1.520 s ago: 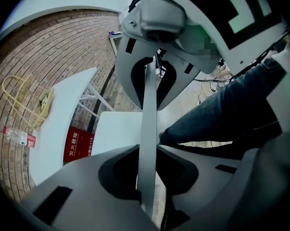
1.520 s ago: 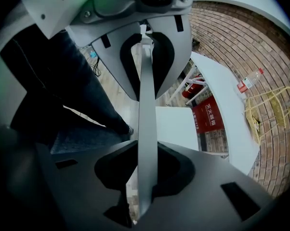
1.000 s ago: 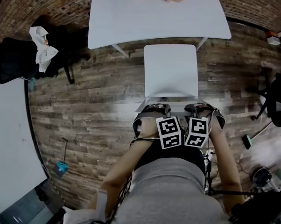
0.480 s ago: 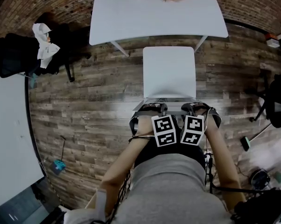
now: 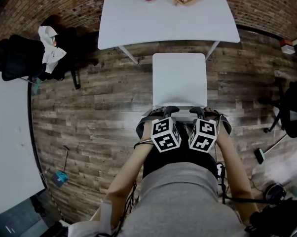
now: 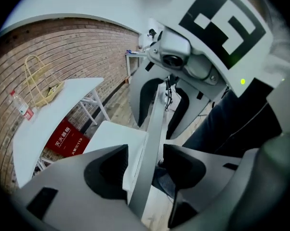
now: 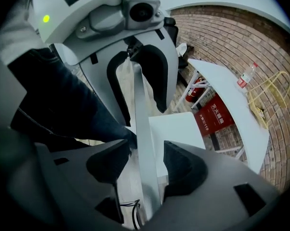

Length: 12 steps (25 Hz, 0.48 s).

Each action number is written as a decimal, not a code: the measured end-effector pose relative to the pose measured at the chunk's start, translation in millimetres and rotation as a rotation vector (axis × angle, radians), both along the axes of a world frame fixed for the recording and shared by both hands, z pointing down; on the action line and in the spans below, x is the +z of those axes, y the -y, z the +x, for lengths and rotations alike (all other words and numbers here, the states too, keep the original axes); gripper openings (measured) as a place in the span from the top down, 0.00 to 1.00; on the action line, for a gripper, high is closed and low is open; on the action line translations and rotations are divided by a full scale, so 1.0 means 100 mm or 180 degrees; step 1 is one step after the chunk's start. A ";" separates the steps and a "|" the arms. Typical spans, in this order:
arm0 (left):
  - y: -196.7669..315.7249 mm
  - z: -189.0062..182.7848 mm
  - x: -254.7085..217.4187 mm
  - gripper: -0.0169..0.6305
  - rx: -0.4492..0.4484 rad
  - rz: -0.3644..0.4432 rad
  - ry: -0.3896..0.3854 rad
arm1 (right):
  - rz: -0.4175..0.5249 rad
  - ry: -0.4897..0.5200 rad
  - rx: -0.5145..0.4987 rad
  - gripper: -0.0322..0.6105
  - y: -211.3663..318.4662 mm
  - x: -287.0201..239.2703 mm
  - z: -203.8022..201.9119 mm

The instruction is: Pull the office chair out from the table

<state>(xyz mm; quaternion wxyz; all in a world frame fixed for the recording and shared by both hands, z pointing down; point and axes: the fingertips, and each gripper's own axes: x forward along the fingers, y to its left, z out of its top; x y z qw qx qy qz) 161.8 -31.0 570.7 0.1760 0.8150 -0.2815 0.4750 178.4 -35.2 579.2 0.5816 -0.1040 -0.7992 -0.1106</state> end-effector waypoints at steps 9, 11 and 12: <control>0.34 -0.19 -0.96 0.62 -0.0863 0.0415 -0.1321 | -0.0552 0.1135 0.0528 0.63 0.20 -0.96 -0.28; 0.49 -0.34 -1.31 0.62 -0.1114 0.0733 -0.1576 | -0.0673 0.1664 0.0833 0.70 0.38 -1.33 -0.35; 0.57 -0.42 -1.49 0.62 -0.1223 0.0920 -0.1673 | -0.0734 0.1986 0.0976 0.81 0.47 -1.53 -0.39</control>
